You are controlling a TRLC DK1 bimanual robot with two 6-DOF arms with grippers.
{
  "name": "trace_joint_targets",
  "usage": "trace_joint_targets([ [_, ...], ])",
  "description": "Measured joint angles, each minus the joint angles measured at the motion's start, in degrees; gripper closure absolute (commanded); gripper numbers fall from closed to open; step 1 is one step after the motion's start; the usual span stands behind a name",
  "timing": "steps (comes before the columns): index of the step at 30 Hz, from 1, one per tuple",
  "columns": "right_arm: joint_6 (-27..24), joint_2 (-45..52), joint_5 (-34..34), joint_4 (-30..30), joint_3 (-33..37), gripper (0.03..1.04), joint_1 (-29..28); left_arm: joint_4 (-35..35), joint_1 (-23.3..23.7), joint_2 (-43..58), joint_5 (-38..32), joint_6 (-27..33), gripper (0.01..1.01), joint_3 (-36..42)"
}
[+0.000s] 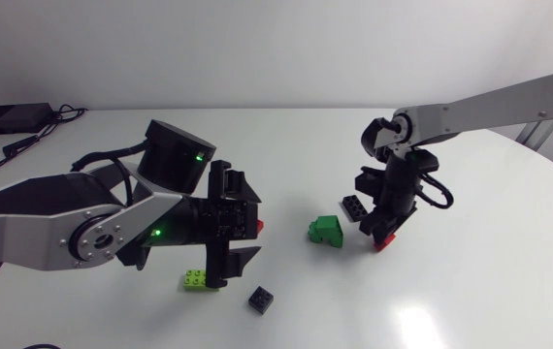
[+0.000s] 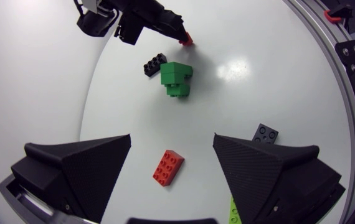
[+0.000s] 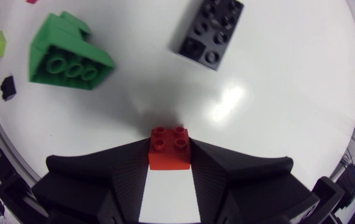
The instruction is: Separate the duplo bricks
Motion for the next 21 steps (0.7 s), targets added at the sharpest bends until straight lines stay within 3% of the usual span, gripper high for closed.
trace_joint_targets([
  [2, -1.92, -3.30, -3.78, 3.34, -3.04, 0.74, -0.07, 0.46, 0.00, 0.07, 0.09, 0.00, 0.110, -0.02],
  [7, -7.96, -12.33, -15.63, 18.71, -14.95, 0.73, -3.28, 1.07, 0.00, 0.68, 0.22, 0.00, 0.110, -0.42],
  [13, -14.97, -17.09, -31.39, 35.78, -29.46, 0.73, -11.72, 1.90, 0.00, 2.23, 0.24, 0.00, 0.110, -0.59],
  [16, -17.70, -17.09, -34.12, 44.35, -35.95, 0.73, -15.26, 2.05, 0.00, 3.37, 0.24, 0.00, 0.110, -0.59],
  [21, -19.74, -17.42, -38.27, 60.02, -44.72, 0.70, -16.22, 2.93, -0.02, 6.45, 0.24, -0.04, 0.110, 0.13],
])
